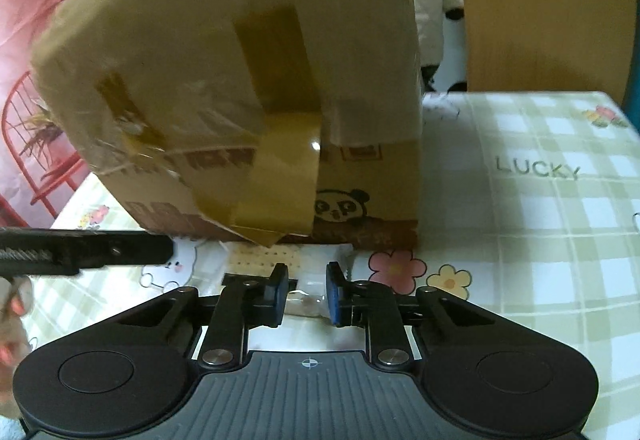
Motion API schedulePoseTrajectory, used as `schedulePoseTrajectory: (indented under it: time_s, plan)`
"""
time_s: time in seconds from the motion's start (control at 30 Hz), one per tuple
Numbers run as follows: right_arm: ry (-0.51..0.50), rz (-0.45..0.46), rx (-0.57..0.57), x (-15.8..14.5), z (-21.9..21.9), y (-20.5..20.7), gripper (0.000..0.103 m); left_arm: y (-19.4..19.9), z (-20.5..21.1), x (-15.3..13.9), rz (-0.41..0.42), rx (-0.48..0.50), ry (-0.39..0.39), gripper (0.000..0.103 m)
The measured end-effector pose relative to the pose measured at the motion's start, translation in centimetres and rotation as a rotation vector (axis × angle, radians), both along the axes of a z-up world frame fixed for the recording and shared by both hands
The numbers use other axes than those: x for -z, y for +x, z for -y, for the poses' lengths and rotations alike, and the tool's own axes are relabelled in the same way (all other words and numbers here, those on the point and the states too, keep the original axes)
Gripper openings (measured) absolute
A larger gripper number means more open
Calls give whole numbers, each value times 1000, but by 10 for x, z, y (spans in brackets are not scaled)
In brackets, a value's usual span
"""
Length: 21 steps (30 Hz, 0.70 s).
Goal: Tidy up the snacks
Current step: 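Close both tools together on the clear cracker packet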
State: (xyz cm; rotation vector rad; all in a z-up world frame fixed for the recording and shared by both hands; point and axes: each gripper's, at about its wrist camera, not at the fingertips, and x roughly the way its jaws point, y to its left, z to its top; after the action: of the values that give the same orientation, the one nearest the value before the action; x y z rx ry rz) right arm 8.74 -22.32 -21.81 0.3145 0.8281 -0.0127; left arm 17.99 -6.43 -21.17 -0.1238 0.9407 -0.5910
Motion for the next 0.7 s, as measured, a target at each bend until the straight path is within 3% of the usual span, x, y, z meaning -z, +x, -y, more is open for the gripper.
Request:
schedulePoseTrajectory:
  time_s: [0.33,0.5,0.57,0.7]
  plan:
    - [76,-19,18,17,14,14,25,17,13,28,-67,17,-26,51]
    - [106,-18,21,21,17,13,27,14,10,33,-62,21,-39,51]
    - [128,-17,22,23,18,12,26,11,11,31,-77,39,-60,51]
    - [129,-16,22,24,16,7,23,1,10,28,-57,61,-19,42]
